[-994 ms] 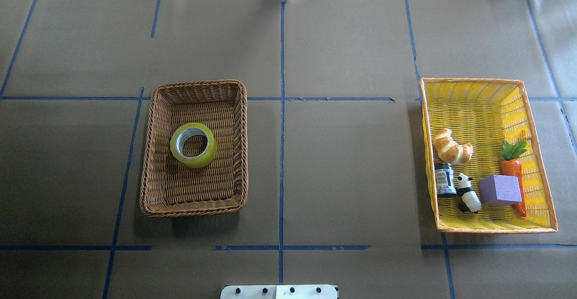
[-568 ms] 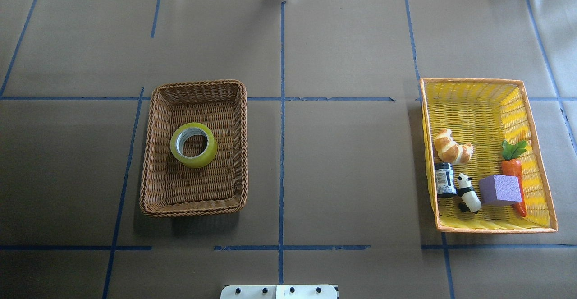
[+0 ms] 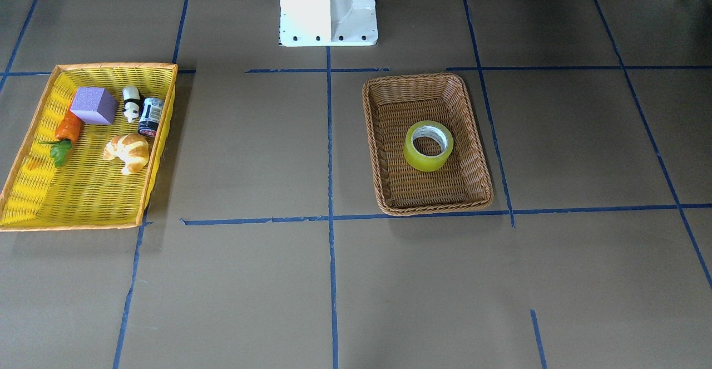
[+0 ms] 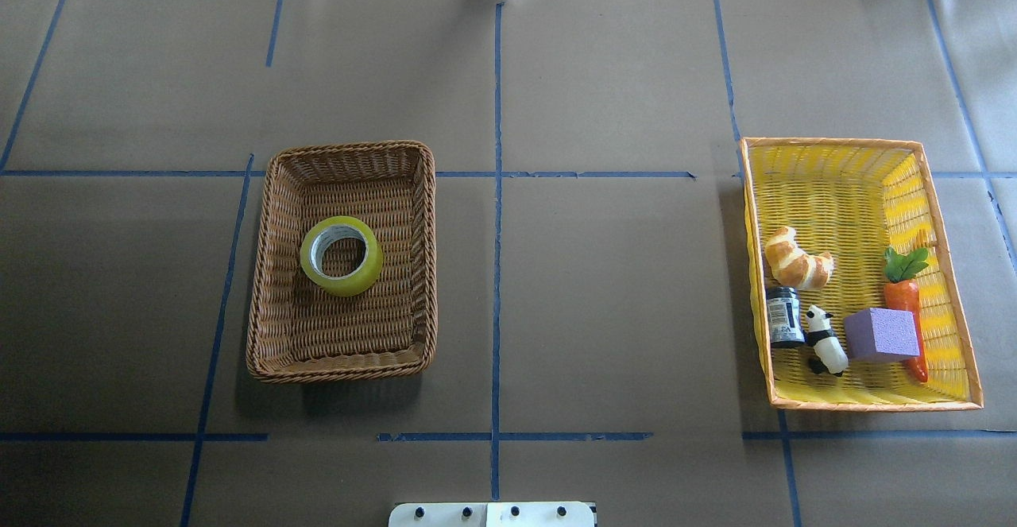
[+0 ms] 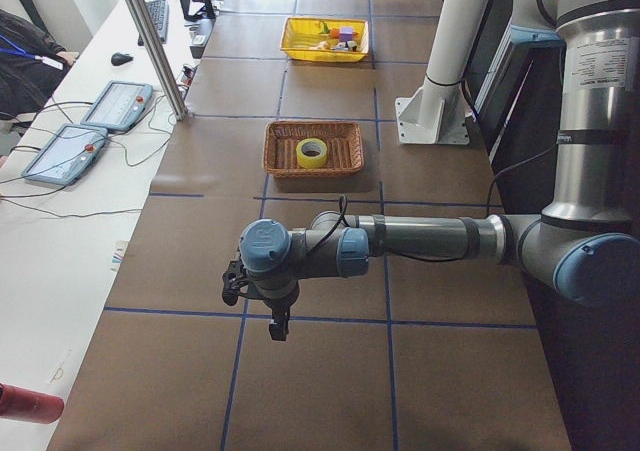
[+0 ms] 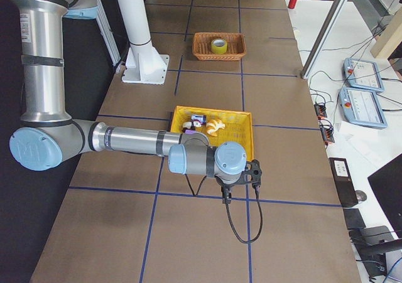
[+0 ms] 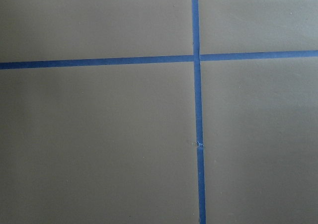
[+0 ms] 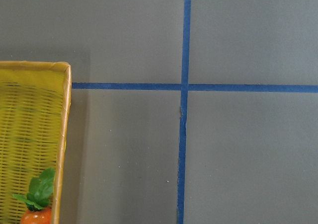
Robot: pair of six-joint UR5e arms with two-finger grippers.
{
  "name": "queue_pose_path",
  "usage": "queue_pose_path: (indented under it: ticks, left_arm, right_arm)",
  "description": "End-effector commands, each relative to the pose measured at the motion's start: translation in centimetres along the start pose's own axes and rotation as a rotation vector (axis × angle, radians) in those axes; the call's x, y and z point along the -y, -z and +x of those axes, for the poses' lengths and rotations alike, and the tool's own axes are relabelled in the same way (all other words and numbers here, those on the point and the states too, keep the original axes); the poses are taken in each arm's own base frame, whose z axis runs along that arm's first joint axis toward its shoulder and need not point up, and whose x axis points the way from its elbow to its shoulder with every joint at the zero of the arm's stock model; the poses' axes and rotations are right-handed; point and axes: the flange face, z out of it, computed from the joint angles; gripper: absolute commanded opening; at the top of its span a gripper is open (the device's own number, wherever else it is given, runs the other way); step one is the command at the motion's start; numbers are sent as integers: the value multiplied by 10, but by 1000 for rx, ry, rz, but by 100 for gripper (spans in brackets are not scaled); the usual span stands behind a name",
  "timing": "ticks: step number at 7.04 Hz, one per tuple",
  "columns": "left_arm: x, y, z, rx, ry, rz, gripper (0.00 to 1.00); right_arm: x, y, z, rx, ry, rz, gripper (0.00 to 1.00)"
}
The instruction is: Move tape to another basket
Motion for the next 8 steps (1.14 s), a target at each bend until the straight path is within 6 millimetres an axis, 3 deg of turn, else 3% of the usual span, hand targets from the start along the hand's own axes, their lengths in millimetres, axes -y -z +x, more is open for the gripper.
queue_pose_path:
  ticks: [1,8]
  left_arm:
    - [-1,-3,-2,-4,7,-5,100]
    - [3,0,-1,5,1,0,100]
  right_arm:
    - [-1,0,0,0,2,1,100]
    - [-6,-3,12,-70,-5,-10,100]
